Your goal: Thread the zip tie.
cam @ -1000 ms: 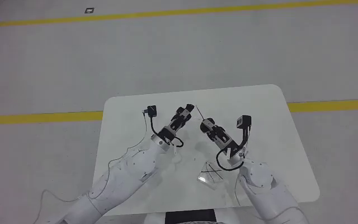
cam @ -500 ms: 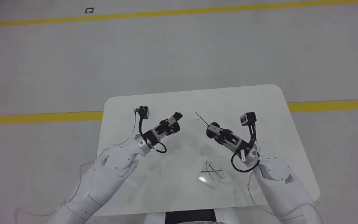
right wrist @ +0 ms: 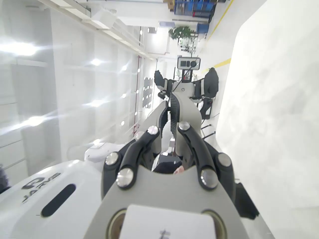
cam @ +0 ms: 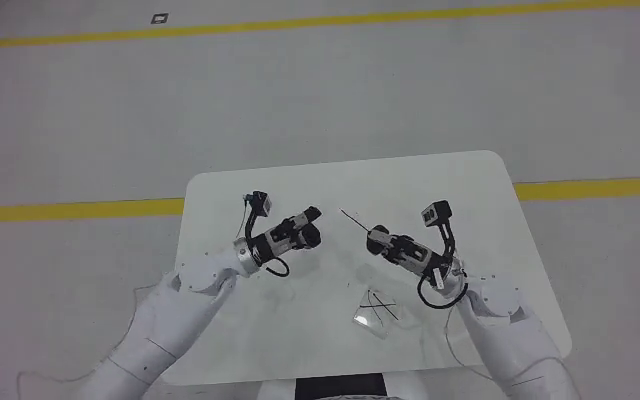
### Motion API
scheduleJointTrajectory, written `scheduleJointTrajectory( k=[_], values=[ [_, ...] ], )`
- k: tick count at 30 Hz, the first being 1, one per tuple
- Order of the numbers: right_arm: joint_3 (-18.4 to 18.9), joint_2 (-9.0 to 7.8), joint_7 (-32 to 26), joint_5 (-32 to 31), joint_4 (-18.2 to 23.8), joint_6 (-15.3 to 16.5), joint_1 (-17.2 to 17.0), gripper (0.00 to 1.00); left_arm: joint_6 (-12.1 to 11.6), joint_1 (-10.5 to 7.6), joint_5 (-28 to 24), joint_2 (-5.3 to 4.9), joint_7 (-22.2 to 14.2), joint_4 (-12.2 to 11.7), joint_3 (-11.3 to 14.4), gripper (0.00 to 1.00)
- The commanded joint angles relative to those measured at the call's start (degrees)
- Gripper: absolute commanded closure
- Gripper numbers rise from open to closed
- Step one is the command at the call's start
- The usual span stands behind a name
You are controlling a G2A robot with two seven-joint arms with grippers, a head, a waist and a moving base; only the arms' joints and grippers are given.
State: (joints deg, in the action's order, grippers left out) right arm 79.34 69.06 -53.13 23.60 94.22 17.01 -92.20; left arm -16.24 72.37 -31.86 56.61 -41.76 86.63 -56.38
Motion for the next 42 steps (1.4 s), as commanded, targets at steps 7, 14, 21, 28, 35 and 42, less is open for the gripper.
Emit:
scheduleJointTrajectory(
  k=[7,14,21,28,35,42],
  values=[
    [-0.9,-0.89,-15.1,4.7,-4.2,-3.0,3.5,1.0,1.4,-2.81,-3.3,-1.47,-23.8,-5.5,-3.0,0.0],
    [-3.3,-0.71,-18.2,7.9,-6.2,-4.2,5.4,1.0,2.4,-4.0,-4.1,-1.4,-28.9,-7.0,-1.9,0.0],
    [-3.3,-0.71,-18.2,7.9,-6.2,-4.2,5.4,1.0,2.4,-4.0,-4.1,-1.4,-28.9,-7.0,-1.9,0.0],
    [-5.6,-0.84,-24.1,10.8,-9.2,-7.7,7.5,1.0,-0.7,-6.43,-3.9,-1.23,-37.9,-8.2,0.2,0.0],
    [-10.9,-0.81,-26.5,13.9,-13.0,-8.9,11.2,1.0,-1.3,-10.15,-8.1,-1.43,-37.9,-10.6,6.3,0.0],
    [-13.5,-0.97,-26.5,15.7,-13.8,-8.7,12.4,1.0,-3.2,-11.84,-10.5,-1.63,-37.9,-12.4,8.6,0.0]
  ],
)
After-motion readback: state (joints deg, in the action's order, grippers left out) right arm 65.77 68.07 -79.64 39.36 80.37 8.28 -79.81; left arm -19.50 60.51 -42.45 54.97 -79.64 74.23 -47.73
